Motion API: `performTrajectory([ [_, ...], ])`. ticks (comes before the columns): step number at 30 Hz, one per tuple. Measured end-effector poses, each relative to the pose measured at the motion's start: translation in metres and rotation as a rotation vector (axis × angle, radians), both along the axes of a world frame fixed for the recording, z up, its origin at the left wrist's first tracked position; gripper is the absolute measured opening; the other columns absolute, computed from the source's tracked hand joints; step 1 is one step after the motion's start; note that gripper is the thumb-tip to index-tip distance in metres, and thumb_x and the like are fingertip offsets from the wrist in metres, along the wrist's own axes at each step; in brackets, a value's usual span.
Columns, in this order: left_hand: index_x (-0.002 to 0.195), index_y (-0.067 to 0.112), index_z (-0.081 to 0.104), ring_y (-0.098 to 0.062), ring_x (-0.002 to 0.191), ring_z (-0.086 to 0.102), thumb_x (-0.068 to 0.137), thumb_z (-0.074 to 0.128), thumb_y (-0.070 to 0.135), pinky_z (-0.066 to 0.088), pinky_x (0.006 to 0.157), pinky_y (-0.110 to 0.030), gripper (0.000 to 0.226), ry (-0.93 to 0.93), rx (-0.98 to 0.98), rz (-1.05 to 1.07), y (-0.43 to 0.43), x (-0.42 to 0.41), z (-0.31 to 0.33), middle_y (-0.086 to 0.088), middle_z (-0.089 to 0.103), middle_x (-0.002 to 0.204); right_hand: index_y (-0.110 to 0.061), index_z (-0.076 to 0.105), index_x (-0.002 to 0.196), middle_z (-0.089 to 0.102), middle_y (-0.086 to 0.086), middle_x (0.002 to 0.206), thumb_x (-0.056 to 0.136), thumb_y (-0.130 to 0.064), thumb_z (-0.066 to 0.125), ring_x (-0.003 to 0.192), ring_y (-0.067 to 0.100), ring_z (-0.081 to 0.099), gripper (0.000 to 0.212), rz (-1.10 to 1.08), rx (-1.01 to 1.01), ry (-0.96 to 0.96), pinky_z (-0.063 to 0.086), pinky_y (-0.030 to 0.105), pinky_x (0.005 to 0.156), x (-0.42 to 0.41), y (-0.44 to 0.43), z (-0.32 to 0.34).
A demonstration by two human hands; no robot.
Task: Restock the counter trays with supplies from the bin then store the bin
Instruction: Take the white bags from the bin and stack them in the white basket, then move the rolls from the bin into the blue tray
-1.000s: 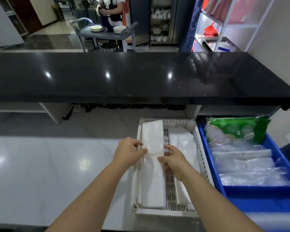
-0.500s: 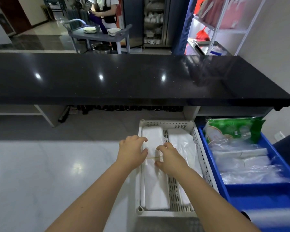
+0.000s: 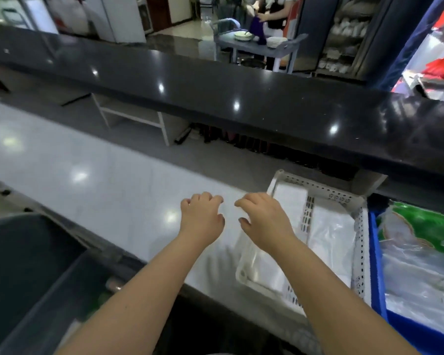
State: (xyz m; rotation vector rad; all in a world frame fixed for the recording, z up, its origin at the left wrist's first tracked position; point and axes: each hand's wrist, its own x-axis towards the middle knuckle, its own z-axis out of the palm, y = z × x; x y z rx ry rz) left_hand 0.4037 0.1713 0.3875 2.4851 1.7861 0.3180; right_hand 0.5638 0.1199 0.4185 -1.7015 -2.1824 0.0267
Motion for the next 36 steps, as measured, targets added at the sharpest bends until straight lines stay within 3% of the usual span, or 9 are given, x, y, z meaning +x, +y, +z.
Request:
performTrajectory([
  [8,0.122,0.03,0.054,-0.024,0.11,0.05,0.085,0.053,0.034,0.034,0.094,-0.042,0.037,-0.097,-0.003,0.451,-0.094,-0.131,-0.004,0.002,0.057,0.12,-0.024,0.057,0.122,0.059,-0.003,0.12,0.088,-0.025,0.058,0.111,0.024,0.051,0.034,0.375,-0.037,-0.044,0.042,0.037,0.089,-0.109,-0.016,-0.016],
  [16,0.113,0.028,0.061,-0.029,0.103,0.051,0.078,0.062,0.033,0.039,0.087,-0.043,0.036,-0.089,-0.024,0.84,-0.175,-0.29,-0.025,-0.003,0.056,0.11,-0.013,0.067,0.11,0.067,0.009,0.106,0.078,-0.014,0.064,0.097,0.035,0.057,0.033,0.712,-0.129,-0.038,0.048,0.042,0.076,-0.258,-0.039,-0.039],
  [24,0.124,0.029,0.055,-0.027,0.112,0.049,0.079,0.058,0.037,0.036,0.089,-0.04,0.046,-0.065,-0.223,0.905,-0.207,-0.399,-0.084,-0.003,0.054,0.121,-0.015,0.063,0.118,0.063,0.006,0.119,0.081,-0.009,0.061,0.108,0.032,0.054,0.037,0.794,-0.294,-0.07,0.046,0.043,0.084,-0.38,-0.039,-0.113],
  [29,0.122,0.028,0.056,-0.027,0.108,0.049,0.079,0.057,0.03,0.036,0.087,-0.039,0.043,-0.139,-0.407,0.888,-0.217,-0.419,-0.146,-0.003,0.056,0.116,-0.014,0.063,0.119,0.062,0.008,0.118,0.08,-0.009,0.06,0.107,0.033,0.054,0.039,0.759,-0.47,-0.125,0.044,0.041,0.084,-0.406,-0.04,-0.172],
  [36,0.135,0.022,0.043,-0.031,0.123,0.039,0.083,0.054,0.032,0.036,0.096,-0.046,0.054,-0.184,-0.804,0.891,-0.225,-0.425,-0.231,-0.01,0.045,0.135,-0.017,0.053,0.128,0.055,0.007,0.127,0.083,-0.017,0.057,0.116,0.031,0.047,0.046,0.812,-0.73,-0.352,0.041,0.039,0.092,-0.419,-0.039,-0.241],
])
